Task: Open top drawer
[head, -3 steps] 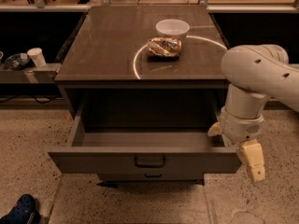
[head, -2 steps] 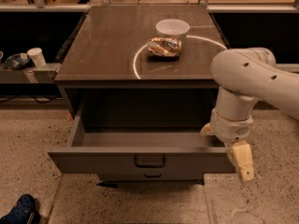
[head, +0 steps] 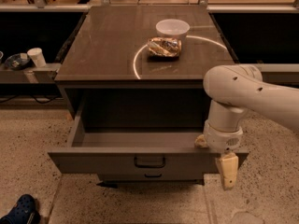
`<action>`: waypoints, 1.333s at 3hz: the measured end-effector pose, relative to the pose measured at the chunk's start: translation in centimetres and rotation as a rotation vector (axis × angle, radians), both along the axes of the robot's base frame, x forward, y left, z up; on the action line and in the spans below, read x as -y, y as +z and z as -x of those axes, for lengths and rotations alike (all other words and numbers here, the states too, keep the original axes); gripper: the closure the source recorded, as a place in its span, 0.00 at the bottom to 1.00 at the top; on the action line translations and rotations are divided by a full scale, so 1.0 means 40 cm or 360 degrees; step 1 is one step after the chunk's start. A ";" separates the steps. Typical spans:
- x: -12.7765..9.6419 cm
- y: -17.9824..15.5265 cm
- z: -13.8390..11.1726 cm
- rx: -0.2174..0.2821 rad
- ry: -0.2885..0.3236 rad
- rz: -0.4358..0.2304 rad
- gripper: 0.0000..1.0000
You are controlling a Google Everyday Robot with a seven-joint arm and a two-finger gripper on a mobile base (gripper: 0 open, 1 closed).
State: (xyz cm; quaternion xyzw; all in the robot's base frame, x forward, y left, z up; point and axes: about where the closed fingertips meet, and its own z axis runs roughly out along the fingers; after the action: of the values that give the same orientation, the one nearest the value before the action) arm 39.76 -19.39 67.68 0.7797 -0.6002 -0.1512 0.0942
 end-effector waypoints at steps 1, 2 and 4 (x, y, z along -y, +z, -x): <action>0.003 0.001 0.010 -0.0022 -0.0005 -0.0006 0.50; 0.003 0.009 0.008 -0.0022 -0.0005 -0.0006 0.62; 0.000 0.097 0.026 0.0010 0.0026 0.0028 0.32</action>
Offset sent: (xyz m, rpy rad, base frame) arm -0.0184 -0.0061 0.0194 -0.0154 0.0542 0.0110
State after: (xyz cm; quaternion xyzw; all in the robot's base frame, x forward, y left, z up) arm 38.71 -19.38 71.57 0.7842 -0.5954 -0.1427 0.1005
